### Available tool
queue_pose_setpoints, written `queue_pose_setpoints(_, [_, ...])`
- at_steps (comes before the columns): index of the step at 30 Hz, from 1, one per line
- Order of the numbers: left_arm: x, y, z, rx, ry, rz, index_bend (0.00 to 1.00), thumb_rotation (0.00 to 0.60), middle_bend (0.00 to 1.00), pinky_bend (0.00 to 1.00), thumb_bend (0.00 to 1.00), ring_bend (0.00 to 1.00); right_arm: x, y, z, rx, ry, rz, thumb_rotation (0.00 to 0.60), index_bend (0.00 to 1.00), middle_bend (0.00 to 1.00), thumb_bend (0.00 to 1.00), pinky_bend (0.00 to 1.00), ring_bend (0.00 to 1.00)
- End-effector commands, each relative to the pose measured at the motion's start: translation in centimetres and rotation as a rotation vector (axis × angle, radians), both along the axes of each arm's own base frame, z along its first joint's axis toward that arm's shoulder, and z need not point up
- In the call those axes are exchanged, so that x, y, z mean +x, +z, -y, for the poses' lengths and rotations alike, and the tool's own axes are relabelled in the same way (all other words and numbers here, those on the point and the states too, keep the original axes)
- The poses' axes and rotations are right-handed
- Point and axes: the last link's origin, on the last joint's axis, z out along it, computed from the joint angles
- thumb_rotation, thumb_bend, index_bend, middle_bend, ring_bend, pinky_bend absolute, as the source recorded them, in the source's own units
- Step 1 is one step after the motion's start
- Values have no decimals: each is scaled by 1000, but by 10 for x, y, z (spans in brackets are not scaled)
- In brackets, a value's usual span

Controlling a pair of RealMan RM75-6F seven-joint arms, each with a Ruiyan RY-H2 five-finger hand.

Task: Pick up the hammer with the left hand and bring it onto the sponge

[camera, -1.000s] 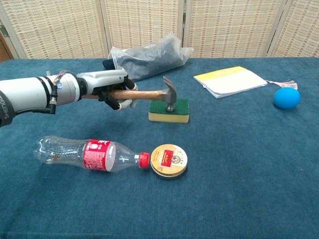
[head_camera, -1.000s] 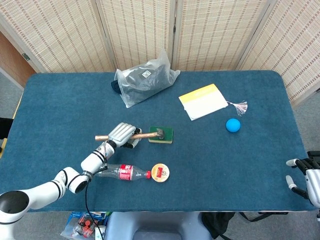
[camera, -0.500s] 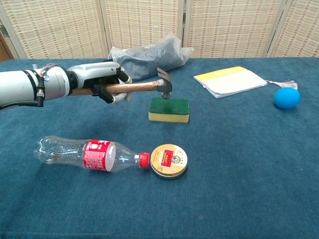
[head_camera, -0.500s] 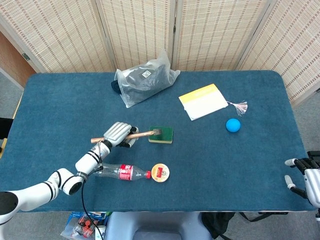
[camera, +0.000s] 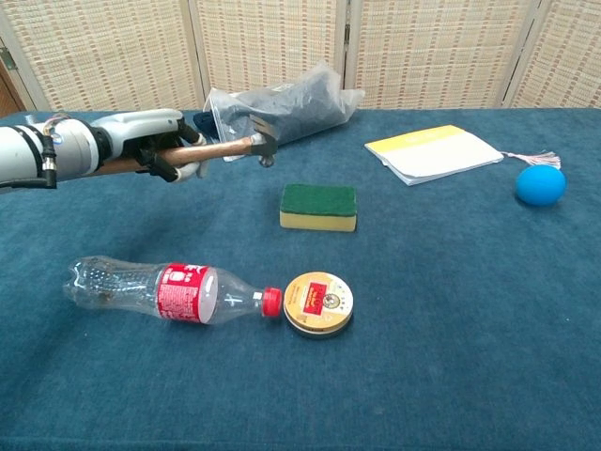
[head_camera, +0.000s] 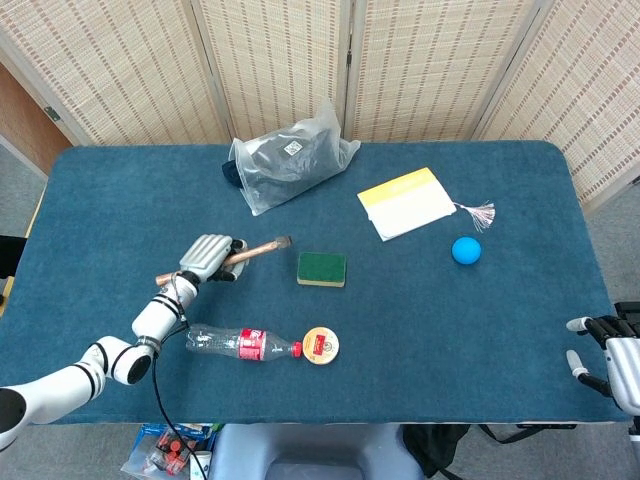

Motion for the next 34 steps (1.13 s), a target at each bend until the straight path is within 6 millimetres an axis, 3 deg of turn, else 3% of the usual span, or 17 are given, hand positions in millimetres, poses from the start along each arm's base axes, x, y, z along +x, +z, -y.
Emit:
queue_pose_setpoints(1, [-11,1,1,-14,50,-15,431,600,619,814,439,613,1,0,0,0,3,0,600,370,431,347,295,286])
queue_pose_setpoints(3, [-13,1,4,-30,64,-8,267,600,444,620,319,416,1,0,0,-1,5,-1,600,370,431,347,295,286])
queue_pose_setpoints(6, [-13,6,7,-27,73,27,25,600,117,232,220,120,2,1,-1,-2,8,-1,600,369,431,347,295,286])
queue_pose_setpoints(9, [-12,14,10,24,58,70,0,600,0,32,180,1,2,1,-1,-4,10,0,600,370,431,347,295,286])
queue_pose_setpoints(15, [-22,40,21,89,88,120,0,600,0,15,176,0,2,2,-3,-8,13,4,600,370,431,347,295,286])
queue_pose_setpoints(22, [-57,84,51,175,160,31,0,600,0,16,176,0,-2,4,-3,-7,10,9,600,370,431,347,295,286])
queue_pose_setpoints(27, [-80,110,86,289,178,-54,0,600,0,16,176,0,-4,3,2,6,6,10,600,370,431,347,295,286])
queue_pose_setpoints(34, [-104,137,149,444,178,-134,0,600,0,12,176,0,-2,-1,10,25,18,14,600,370,431,347,295,286])
